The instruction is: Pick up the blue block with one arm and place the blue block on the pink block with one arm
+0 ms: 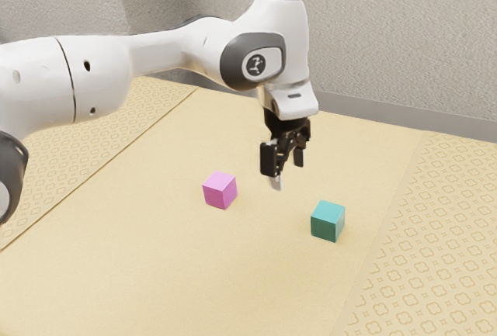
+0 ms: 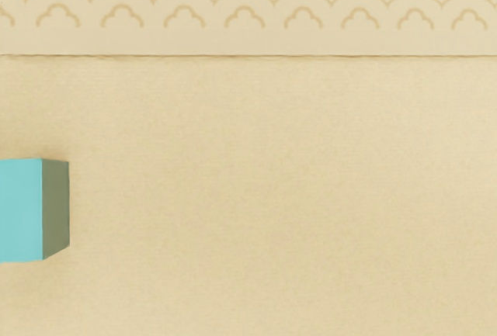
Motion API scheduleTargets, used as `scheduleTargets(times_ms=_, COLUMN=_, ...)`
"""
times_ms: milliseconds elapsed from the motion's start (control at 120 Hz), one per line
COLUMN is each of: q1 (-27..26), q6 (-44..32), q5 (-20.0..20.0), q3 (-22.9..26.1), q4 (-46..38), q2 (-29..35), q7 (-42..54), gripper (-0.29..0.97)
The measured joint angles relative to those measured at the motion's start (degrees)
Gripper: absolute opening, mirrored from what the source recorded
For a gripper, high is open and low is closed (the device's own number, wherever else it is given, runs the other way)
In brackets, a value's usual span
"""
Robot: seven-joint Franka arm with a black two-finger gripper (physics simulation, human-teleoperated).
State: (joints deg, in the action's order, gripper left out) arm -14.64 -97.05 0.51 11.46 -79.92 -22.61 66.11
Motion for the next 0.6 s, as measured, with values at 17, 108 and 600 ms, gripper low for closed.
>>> scheduleTargets(times_ms=17, q1=-0.1, q6=-0.3, q5=0.0, q3=0.0, q4=0.3, q2=-0.5, q7=0.0, gripper=0.68)
scheduleTargets(times_ms=108, q1=-0.1, q6=-1.6, q5=0.2, q3=0.0, q4=2.2, q2=-3.7, q7=-0.5, gripper=0.68)
scheduleTargets(times_ms=600, q1=-1.1, q6=-4.5, q5=0.7, q3=-2.1, q4=15.1, q2=-16.0, q7=-0.6, gripper=0.68)
